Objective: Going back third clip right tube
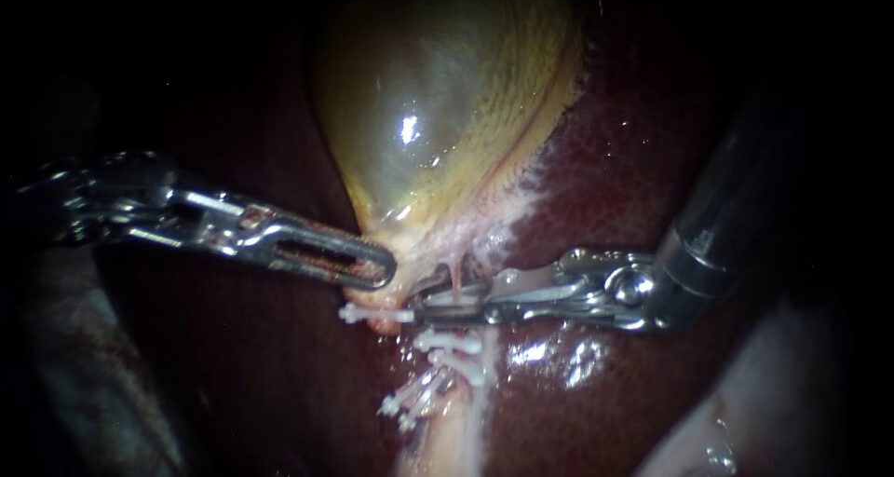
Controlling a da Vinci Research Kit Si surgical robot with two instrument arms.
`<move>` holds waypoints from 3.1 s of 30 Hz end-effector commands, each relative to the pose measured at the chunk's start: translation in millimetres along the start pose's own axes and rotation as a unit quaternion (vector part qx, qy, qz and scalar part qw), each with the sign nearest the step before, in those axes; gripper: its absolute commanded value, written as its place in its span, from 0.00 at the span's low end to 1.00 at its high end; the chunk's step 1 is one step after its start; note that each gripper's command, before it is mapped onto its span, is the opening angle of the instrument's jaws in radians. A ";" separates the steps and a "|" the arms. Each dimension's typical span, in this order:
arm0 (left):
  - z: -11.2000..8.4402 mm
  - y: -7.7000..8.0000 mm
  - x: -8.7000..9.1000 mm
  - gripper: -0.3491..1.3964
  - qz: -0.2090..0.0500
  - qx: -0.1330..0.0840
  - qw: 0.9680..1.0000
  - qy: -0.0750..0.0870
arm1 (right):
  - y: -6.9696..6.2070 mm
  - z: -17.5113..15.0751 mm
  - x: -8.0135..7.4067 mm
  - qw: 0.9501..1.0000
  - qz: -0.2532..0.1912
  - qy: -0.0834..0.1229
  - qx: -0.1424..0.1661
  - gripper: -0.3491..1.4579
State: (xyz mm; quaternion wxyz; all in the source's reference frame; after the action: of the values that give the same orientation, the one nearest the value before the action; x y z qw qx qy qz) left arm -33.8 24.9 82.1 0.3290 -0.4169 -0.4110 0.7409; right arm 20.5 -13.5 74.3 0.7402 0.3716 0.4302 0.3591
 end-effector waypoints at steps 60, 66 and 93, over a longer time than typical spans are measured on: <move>-0.5 0.3 -0.1 0.00 0.000 0.000 1.000 0.000 | -0.4 -0.3 0.4 0.994 -0.105 0.008 0.004 0.48; -0.5 0.3 -0.1 0.00 0.000 0.000 1.000 0.000 | -0.4 -0.1 0.4 0.994 -0.105 0.009 0.004 0.48; -0.4 0.3 -0.2 0.00 0.000 0.000 1.000 0.000 | -0.5 -1.4 0.5 0.992 -0.123 0.009 0.012 0.47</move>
State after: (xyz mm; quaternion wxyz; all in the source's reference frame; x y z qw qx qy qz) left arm -33.4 24.8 81.8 0.3293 -0.4167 -0.4108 0.7411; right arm 19.5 -12.9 73.1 0.7703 0.3216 0.4837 0.2631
